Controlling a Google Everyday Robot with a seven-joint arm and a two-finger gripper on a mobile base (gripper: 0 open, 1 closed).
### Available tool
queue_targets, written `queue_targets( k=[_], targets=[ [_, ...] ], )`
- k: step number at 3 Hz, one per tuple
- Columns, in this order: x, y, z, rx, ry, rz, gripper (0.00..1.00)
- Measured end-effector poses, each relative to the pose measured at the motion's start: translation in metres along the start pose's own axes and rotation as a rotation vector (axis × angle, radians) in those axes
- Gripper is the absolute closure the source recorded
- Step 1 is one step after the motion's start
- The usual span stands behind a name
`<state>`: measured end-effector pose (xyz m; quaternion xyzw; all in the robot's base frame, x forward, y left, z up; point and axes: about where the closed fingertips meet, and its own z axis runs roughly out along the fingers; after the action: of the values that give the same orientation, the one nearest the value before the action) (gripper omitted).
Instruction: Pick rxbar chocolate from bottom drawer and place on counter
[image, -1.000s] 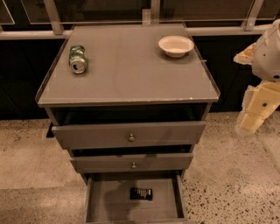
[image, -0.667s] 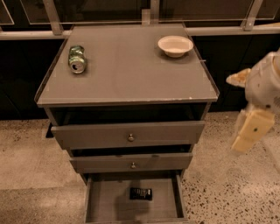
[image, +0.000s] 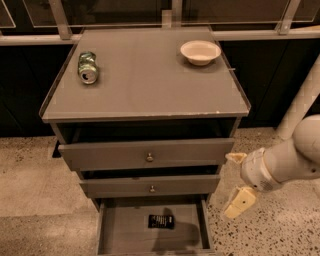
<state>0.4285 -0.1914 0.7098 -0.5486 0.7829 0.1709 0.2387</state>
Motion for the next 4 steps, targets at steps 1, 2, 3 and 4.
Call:
queue_targets(
  k=[1,2,3,4],
  targets=[
    [0.025,-0.022,0.061,-0.004,-0.037,0.059,0.0],
    [0.034,-0.028,0.082,-0.007,-0.05,0.082,0.0],
    [0.042,-0.017,0.098,-0.028,-0.066,0.096,0.0],
    [0.072,-0.007,0.147,-0.066,-0.109,0.165,0.0]
  ],
)
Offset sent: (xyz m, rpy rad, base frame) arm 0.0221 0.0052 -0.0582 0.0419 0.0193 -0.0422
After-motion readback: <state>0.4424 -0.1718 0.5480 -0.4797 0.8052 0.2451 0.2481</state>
